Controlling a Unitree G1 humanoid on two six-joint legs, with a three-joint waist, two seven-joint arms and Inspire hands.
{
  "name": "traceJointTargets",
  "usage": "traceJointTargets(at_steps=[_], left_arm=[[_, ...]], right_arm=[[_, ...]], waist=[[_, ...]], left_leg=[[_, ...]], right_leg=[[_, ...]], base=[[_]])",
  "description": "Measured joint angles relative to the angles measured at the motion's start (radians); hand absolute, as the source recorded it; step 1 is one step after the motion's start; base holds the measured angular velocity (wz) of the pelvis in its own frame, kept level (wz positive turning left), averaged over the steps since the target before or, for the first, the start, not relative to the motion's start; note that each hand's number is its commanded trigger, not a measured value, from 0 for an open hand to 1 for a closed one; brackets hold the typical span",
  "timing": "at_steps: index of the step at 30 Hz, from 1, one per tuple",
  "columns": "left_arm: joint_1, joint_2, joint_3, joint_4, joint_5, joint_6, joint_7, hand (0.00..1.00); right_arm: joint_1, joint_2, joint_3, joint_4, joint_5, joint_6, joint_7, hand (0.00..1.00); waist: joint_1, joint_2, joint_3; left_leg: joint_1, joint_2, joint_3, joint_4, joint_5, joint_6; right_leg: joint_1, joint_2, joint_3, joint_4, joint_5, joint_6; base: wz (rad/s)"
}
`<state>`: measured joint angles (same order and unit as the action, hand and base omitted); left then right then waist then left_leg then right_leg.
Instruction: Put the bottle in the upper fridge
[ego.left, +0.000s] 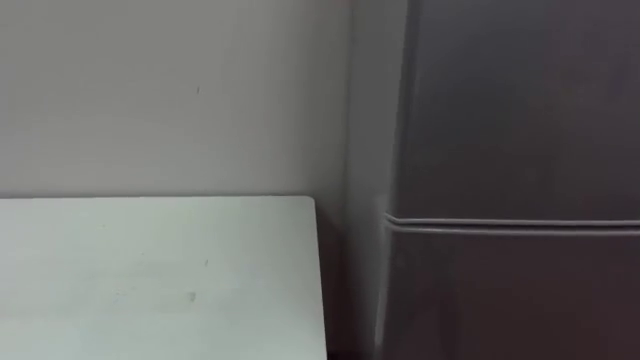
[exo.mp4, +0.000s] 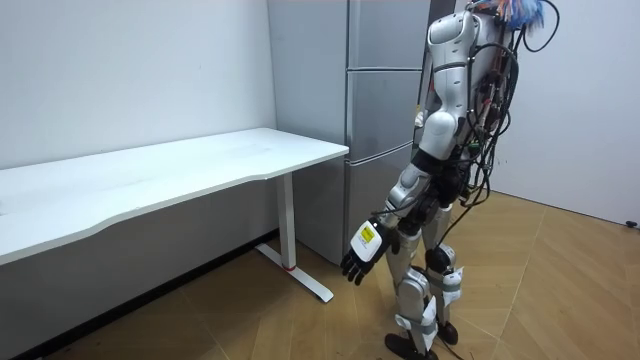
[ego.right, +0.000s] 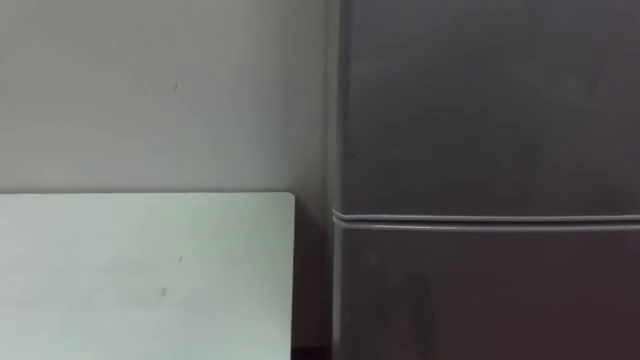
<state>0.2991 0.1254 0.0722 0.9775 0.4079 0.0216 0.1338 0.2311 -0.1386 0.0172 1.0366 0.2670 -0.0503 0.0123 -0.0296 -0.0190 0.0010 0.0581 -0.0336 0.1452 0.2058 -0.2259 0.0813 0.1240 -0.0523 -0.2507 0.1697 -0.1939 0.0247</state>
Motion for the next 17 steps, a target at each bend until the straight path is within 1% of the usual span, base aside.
traceJointTargets(at_steps=[3,8,12,17], left_arm=[[-0.002,0.0,0.0,0.0,0.011,0.002,-0.013,0.0],[-0.003,-0.001,-0.001,0.0,0.025,0.004,-0.021,0.0],[-0.01,-0.001,-0.002,0.003,0.025,0.015,-0.021,0.0],[-0.011,0.0,-0.003,0.007,0.025,0.017,-0.019,0.0]], right_arm=[[-0.014,-0.005,0.0,0.025,-0.002,0.007,0.02,0.0],[-0.027,-0.009,0.0,0.051,-0.001,0.009,0.034,0.0],[-0.023,-0.01,0.001,0.05,-0.001,0.009,0.034,0.0],[-0.025,-0.01,0.001,0.05,-0.002,0.009,0.034,0.0]], waist=[[0.0,0.0,0.0],[0.003,0.001,0.0],[0.007,0.002,-0.0001],[0.007,0.002,-0.0001]], left_leg=[[-0.001,-0.001,-0.009,0.002,0.0,0.0],[-0.012,0.001,-0.017,0.019,-0.005,-0.001],[-0.013,0.001,-0.018,0.025,-0.006,-0.001],[-0.014,0.001,-0.017,0.028,-0.005,-0.001]], right_leg=[[0.004,0.0,-0.002,0.0,0.0,0.0],[0.005,0.002,-0.004,0.0,0.0,0.0],[-0.001,0.001,-0.004,0.001,0.001,-0.001],[-0.001,-0.002,-0.002,0.0,0.0,-0.002]], base=[[0.1],[0.06],[0.0],[0.0]])
